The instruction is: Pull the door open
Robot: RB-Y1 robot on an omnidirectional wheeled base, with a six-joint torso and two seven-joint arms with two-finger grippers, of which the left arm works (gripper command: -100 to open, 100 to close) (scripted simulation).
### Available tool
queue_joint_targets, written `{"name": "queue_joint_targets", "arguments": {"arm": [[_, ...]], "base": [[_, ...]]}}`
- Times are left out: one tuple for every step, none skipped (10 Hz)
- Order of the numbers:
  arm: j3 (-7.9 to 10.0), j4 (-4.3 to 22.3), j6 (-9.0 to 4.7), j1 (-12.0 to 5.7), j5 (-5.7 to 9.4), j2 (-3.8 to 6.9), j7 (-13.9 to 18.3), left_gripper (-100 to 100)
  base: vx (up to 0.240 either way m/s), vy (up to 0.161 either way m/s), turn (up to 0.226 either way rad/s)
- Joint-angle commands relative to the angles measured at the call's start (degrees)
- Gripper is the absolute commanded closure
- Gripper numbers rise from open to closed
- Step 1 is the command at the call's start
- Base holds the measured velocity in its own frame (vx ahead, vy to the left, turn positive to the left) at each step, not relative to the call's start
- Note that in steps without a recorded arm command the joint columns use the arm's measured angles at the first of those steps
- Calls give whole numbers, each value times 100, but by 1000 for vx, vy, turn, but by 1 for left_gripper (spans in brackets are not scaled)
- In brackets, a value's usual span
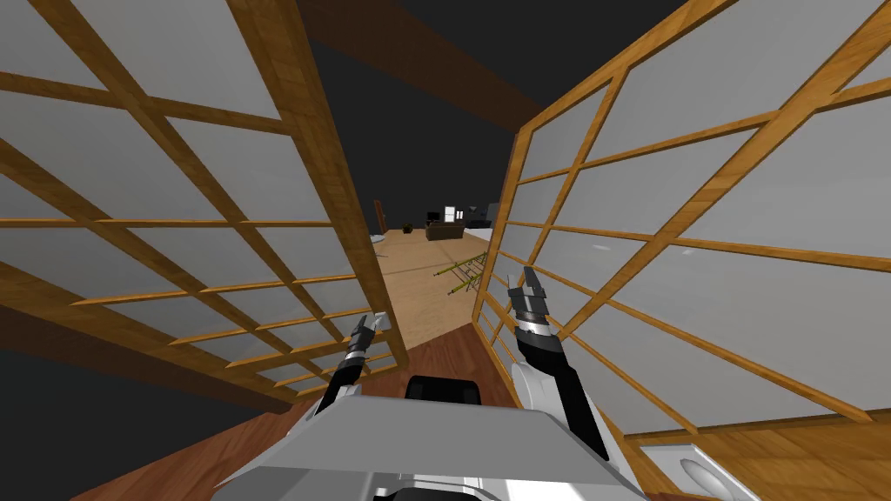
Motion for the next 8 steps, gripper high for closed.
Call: {"name": "queue_joint_targets", "arguments": {"arm": [[-127, -77, 91, 49, 28, -96, 194, -100], [-172, -114, 85, 65, 135, -112, 409, -100], [-172, -114, 85, 65, 135, -112, 409, -100], [-221, -154, 78, 82, 250, -128, 607, -100], [-221, -154, 78, 82, 250, -128, 634, -100], [-273, -196, 71, 101, 372, -146, 861, -100], [-326, -240, 63, 120, 498, -164, 1028, -100], [-326, -240, 63, 120, 498, -164, 1099, -100]], "base": [[-60, 1, -36], [-45, 7, -25], [-29, 12, -2], [-38, 1, -46], [-26, 2, -37], [-29, 10, -31], [-64, 20, -100], [-54, 16, -21]]}}
